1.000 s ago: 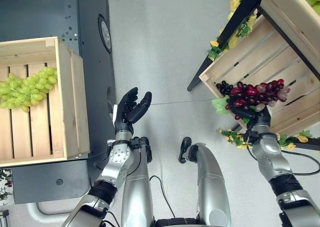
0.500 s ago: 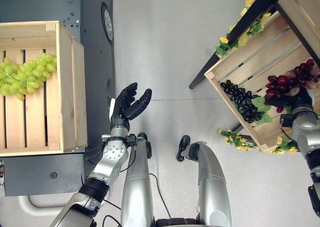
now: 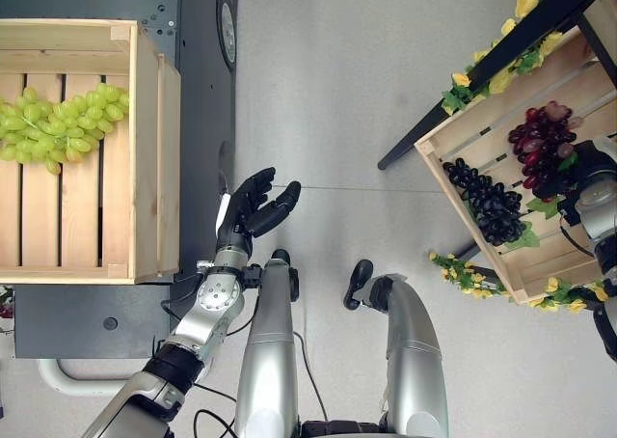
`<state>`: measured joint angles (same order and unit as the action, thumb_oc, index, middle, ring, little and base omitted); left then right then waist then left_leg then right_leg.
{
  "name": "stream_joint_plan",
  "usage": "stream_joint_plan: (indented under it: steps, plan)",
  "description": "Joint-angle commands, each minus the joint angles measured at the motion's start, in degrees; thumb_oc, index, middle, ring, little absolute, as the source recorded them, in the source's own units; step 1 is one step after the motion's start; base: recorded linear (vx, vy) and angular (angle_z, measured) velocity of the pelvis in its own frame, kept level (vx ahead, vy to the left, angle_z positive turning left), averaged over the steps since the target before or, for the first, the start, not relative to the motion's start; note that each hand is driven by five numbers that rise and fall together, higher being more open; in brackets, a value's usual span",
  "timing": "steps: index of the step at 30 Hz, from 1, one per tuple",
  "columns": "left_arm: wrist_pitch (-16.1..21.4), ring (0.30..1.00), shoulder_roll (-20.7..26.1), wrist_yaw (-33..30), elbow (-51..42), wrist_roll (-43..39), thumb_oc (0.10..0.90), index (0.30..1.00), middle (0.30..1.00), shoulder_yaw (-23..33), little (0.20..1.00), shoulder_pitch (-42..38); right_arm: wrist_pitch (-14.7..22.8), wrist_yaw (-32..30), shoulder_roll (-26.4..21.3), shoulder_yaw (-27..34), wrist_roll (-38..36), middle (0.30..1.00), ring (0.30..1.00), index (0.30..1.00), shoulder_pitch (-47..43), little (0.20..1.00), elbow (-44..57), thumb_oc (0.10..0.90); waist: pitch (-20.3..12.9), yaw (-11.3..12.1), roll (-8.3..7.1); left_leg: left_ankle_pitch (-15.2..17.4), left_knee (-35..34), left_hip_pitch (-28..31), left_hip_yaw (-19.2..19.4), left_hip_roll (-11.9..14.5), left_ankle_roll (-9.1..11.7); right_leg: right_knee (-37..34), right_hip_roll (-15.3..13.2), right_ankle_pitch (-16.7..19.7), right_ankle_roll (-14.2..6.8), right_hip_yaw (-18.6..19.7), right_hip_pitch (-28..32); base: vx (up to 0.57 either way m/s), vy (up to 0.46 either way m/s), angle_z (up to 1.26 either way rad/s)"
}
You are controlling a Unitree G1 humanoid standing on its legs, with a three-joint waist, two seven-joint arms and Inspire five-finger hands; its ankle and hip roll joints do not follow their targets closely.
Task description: Pick up the fruits from the basket on one side to the basket on the other side
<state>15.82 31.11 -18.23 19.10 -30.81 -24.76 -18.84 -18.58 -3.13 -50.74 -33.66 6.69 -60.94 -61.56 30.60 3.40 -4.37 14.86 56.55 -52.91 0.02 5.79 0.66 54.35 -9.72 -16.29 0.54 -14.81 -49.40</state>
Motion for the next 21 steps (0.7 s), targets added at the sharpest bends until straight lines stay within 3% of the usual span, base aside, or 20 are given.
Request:
stream_joint_plan:
  steps: [1, 8, 9, 10, 21]
  plan:
    - [6.9, 0.900, 0.1, 0.7, -8.3, -0.8, 0.800, 0.900, 0.900, -1.1, 0.900, -1.3, -3.2, -0.7, -13.2, -3.0, 4.9, 0.300, 0.300, 0.300, -7.2, 0.300, -1.5, 0.400, -0.8, 0.8, 1.06, 5.3, 0.1, 2.4, 5.1, -2.6, -5.4, -1.4, 2.0, 3.2, 1.3, -0.1, 1.3, -0.05, 0.018, 0.06]
    - [5.8, 0.900, 0.3, 3.0, -8.2, -1.0, 0.800, 0.900, 0.900, 0.7, 0.900, -1.2, -4.7, -3.4, -11.7, 0.6, -1.4, 0.300, 0.300, 0.300, -3.4, 0.300, -1.7, 0.400, -0.8, 1.0, -0.24, 5.5, 0.5, 2.0, 4.5, -2.4, -5.4, -1.3, 2.6, 3.2, 1.3, -0.3, 1.1, -0.01, -0.016, 0.01]
    - [5.5, 0.900, 0.3, 3.0, -8.3, -1.0, 0.800, 0.900, 0.900, 0.7, 0.900, -1.4, -4.5, -4.5, -11.6, 0.9, -2.0, 0.366, 0.366, 0.366, -3.1, 0.366, -2.0, 0.444, -0.8, 1.0, -0.35, 5.6, 0.8, 1.8, 4.4, -2.3, -5.4, -1.2, 2.6, 3.2, 1.2, -0.4, 1.0, 0.01, -0.055, 0.00]
    - [5.2, 0.900, 0.6, 3.1, -8.2, -0.8, 0.800, 0.900, 0.900, 0.8, 0.900, -1.6, -4.3, -6.4, -11.5, 2.4, -4.0, 0.900, 0.900, 0.900, -2.1, 0.900, -2.5, 0.800, -0.8, 1.0, -0.69, 5.8, 1.2, 1.6, 4.2, -2.3, -5.5, -1.2, 2.8, 3.4, 1.1, -0.6, 1.0, 0.01, -0.042, -0.01]
    - [4.6, 0.900, 0.3, 2.2, -7.3, -0.1, 0.800, 0.900, 0.900, 0.3, 0.900, -3.4, -7.4, -3.3, -10.0, 7.8, -14.3, 0.900, 0.900, 0.900, 0.9, 0.900, -8.2, 0.800, -0.8, 0.9, -0.66, 5.9, 0.8, 1.8, 4.4, -2.3, -5.3, -1.6, 2.9, 3.5, 1.1, -0.7, 0.9, 0.00, -0.004, 0.00]
